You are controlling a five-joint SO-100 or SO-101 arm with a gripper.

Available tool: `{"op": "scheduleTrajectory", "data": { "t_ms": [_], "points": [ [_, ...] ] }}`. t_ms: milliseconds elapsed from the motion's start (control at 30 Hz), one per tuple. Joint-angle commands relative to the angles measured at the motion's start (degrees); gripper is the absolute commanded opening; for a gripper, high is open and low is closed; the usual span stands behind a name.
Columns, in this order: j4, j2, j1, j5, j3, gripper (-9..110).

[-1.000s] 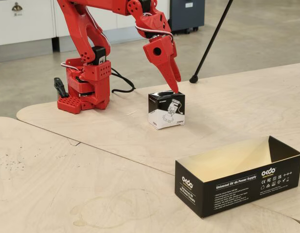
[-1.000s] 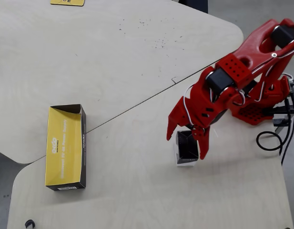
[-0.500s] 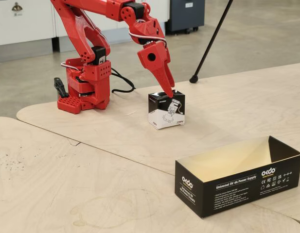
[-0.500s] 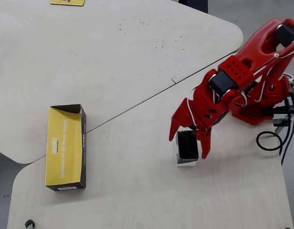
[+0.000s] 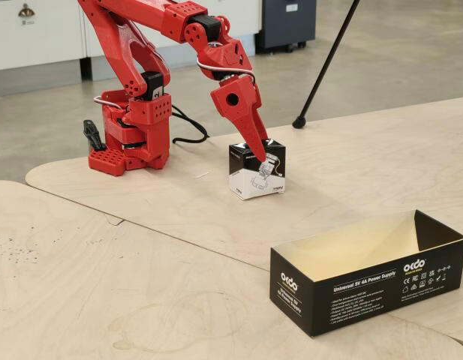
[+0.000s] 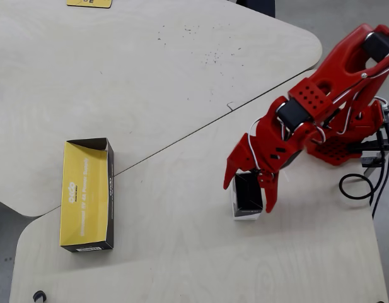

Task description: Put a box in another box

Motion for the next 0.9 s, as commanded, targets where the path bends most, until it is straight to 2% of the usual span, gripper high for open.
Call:
{"op": "scheduleTrajectory", "data": {
  "t_ms": [0, 200, 700, 867],
  "points": [
    [-2.4, -0.2, -0.3, 0.5, -0.3, 45],
    [-4.7, -1.5, -1.3, 1.8, 0.2, 39],
    [-11.3, -3.3, 0.4, 0.4, 5.5, 37],
    [-11.6, -3.3, 0.4, 0.8, 4.9, 28]
  ]
}}
